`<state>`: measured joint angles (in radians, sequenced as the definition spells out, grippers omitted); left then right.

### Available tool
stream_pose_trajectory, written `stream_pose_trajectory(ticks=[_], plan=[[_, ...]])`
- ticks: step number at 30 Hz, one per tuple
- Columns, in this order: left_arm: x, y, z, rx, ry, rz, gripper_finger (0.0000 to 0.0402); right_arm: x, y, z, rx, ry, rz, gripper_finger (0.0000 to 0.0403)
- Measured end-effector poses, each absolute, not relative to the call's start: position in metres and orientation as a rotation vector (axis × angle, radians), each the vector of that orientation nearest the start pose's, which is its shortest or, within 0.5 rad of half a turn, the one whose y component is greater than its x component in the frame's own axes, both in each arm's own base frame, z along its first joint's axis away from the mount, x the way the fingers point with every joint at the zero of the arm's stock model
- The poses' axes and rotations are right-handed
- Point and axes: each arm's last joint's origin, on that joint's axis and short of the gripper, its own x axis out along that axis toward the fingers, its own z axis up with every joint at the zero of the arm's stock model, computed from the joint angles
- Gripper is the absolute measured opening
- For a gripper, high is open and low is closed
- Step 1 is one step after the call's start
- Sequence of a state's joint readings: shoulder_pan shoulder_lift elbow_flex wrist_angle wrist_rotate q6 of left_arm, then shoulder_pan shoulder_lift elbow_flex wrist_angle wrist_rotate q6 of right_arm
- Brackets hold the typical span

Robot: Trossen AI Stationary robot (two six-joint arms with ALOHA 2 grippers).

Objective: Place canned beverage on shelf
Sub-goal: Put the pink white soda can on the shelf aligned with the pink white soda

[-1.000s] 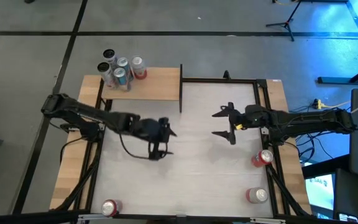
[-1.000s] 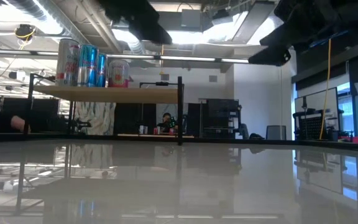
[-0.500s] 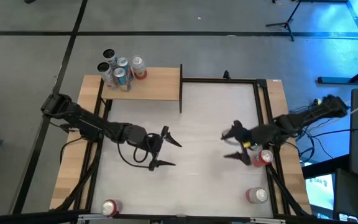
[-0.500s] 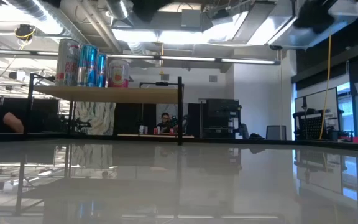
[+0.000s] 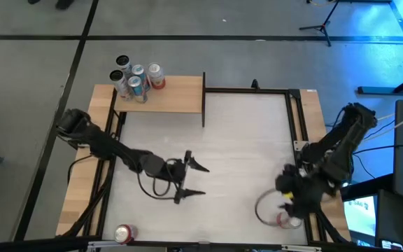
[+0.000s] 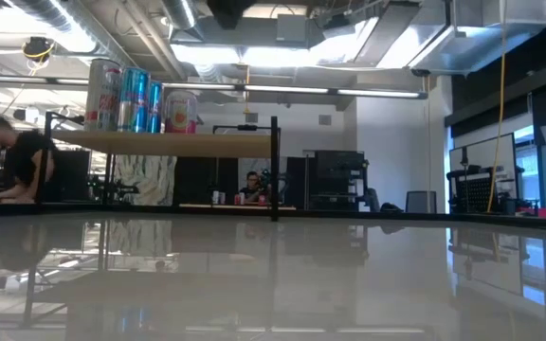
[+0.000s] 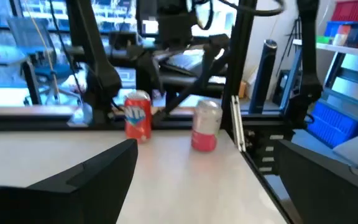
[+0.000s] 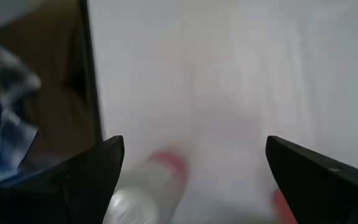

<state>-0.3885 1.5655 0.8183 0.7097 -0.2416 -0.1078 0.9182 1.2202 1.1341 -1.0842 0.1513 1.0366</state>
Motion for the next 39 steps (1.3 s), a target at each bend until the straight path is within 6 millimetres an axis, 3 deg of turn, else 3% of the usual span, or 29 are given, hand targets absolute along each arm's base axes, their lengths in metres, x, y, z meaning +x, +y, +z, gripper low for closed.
stream_pose_trajectory(ticks=[7, 13, 22, 39], plan=[[0.338, -0.139, 0.243, -0.151, 0.032, -0.144, 0.0367, 0.11, 0.206, 0.286, 0.378, 1.4, 0.035, 0.0388], [0.349, -0.151, 0.245, -0.151, 0.026, -0.154, 0.0367, 0.095, 0.217, 0.281, 0.397, 1.423, 0.005, 0.0388], [0.352, -0.155, 0.242, -0.165, 0.043, -0.148, 0.0367, 0.089, 0.226, 0.28, 0.425, 1.365, 0.007, 0.0388], [0.35, -0.159, 0.241, -0.158, 0.05, -0.137, 0.0367, 0.094, 0.249, 0.244, 0.269, 1.405, -0.08, 0.0388]])
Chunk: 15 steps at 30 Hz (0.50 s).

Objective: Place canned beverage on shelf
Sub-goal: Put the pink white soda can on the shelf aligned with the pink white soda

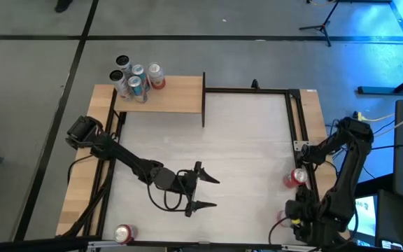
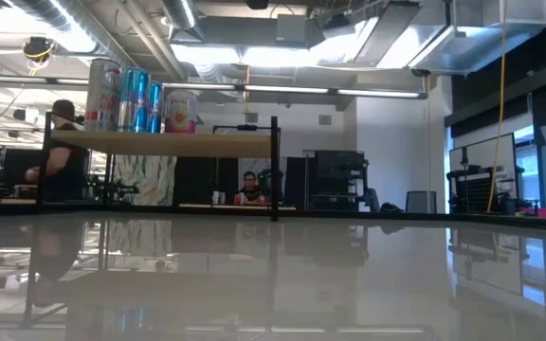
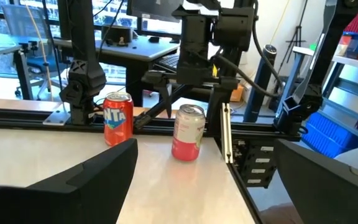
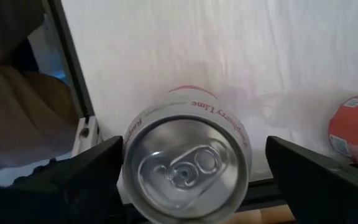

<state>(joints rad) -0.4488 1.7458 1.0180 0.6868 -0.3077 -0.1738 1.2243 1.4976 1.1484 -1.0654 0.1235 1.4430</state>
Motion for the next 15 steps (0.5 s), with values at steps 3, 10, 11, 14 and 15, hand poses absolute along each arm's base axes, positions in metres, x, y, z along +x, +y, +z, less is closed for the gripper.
stream_pose_trajectory(ticks=[3, 10, 11, 14, 15], plan=[[0.35, -0.158, 0.241, -0.158, 0.05, -0.137, 0.0367, 0.095, 0.252, 0.24, 0.258, 1.406, -0.09, 0.0388], [0.35, -0.158, 0.241, -0.156, 0.053, -0.12, 0.0367, 0.097, 0.255, 0.232, 0.213, 1.378, -0.118, 0.0387], [0.35, -0.158, 0.241, -0.156, 0.053, -0.113, 0.0367, 0.097, 0.255, 0.231, 0.205, 1.381, -0.125, 0.0386], [0.35, -0.157, 0.241, -0.171, 0.052, -0.093, 0.0366, 0.097, 0.256, 0.229, 0.202, 1.391, -0.127, 0.0362], [0.35, -0.157, 0.241, -0.181, 0.051, -0.081, 0.0366, 0.097, 0.256, 0.229, 0.205, 1.401, -0.124, 0.0347]])
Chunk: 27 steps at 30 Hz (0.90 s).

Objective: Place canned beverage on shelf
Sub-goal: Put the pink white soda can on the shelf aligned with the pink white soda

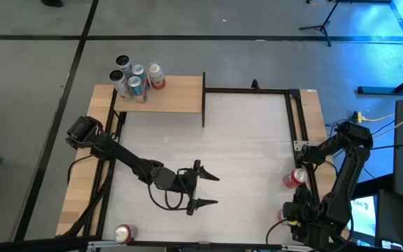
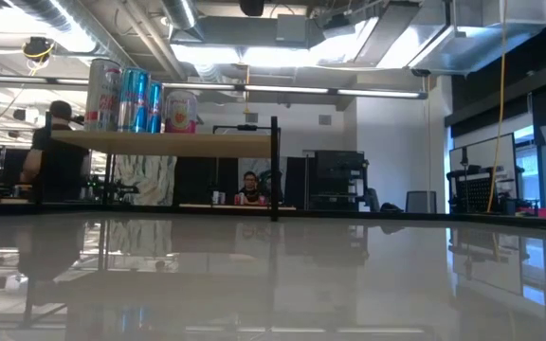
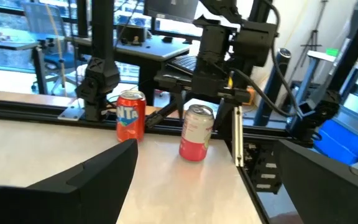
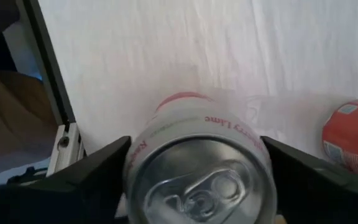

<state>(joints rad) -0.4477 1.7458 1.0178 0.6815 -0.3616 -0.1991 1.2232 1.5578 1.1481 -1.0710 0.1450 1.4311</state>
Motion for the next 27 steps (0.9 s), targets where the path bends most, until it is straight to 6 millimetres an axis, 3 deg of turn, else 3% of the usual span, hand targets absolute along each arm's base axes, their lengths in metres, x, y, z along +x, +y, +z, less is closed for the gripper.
stream_pose_trajectory(ticks=[4, 11, 21, 27], plan=[[0.35, -0.156, 0.241, -0.188, 0.049, -0.038, 0.0366, 0.097, 0.256, 0.23, 0.19, 1.408, -0.109, 0.0281], [0.345, -0.157, 0.237, -0.203, 0.142, -0.028, 0.0366, 0.115, 0.252, 0.244, 0.107, 1.383, -0.016, 0.0281], [0.316, -0.169, 0.237, -0.147, 0.299, 0.134, 0.0366, 0.182, 0.216, 0.305, -0.091, 1.23, 0.066, 0.0281], [0.302, -0.172, 0.239, -0.081, 0.393, 0.099, 0.0366, 0.23, 0.171, 0.313, -0.201, 1.189, 0.079, 0.0281]])
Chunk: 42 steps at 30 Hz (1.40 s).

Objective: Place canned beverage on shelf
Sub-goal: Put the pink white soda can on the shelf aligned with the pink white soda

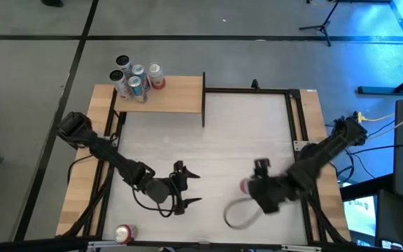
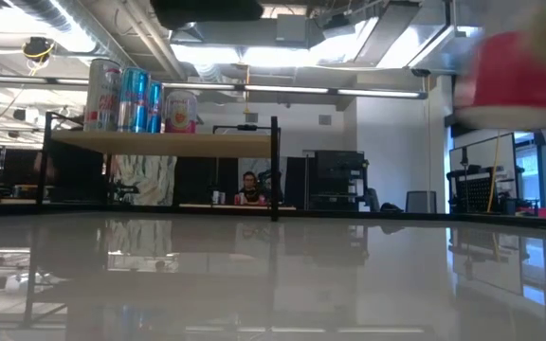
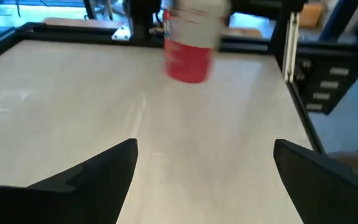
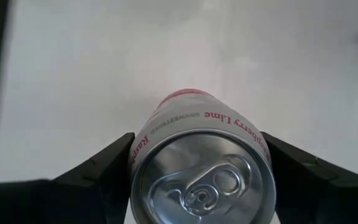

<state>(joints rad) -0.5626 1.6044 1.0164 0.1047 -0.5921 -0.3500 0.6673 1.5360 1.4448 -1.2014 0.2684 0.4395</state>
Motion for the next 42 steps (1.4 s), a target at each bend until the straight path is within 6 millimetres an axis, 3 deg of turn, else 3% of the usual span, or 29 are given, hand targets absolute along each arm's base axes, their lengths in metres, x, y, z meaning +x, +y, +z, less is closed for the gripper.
stream_pose_trajectory(ticks=[9, 17, 24, 35, 39, 42], plan=[[0.298, -0.161, 0.235, -0.021, 0.489, 0.125, 0.0366, 0.304, 0.087, 0.313, -0.164, 1.046, 0.144, 0.0281], [0.3, -0.148, 0.23, 0.027, 0.554, 0.166, 0.0366, 0.346, 0.038, 0.27, -0.12, 1.15, 0.145, 0.0281], [0.304, -0.137, 0.229, 0.08, 0.572, 0.184, 0.0366, 0.359, 0.022, 0.246, -0.129, 1.215, 0.144, 0.0281], [0.308, -0.129, 0.229, 0.115, 0.571, 0.198, 0.0367, 0.365, 0.02, 0.237, -0.166, 1.214, 0.198, 0.0282], [0.309, -0.126, 0.23, 0.112, 0.567, 0.208, 0.0366, 0.366, 0.02, 0.237, -0.169, 1.203, 0.2, 0.0364], [0.31, -0.125, 0.23, 0.11, 0.567, 0.214, 0.0366, 0.368, 0.02, 0.239, -0.169, 1.183, 0.197, 0.0375]])
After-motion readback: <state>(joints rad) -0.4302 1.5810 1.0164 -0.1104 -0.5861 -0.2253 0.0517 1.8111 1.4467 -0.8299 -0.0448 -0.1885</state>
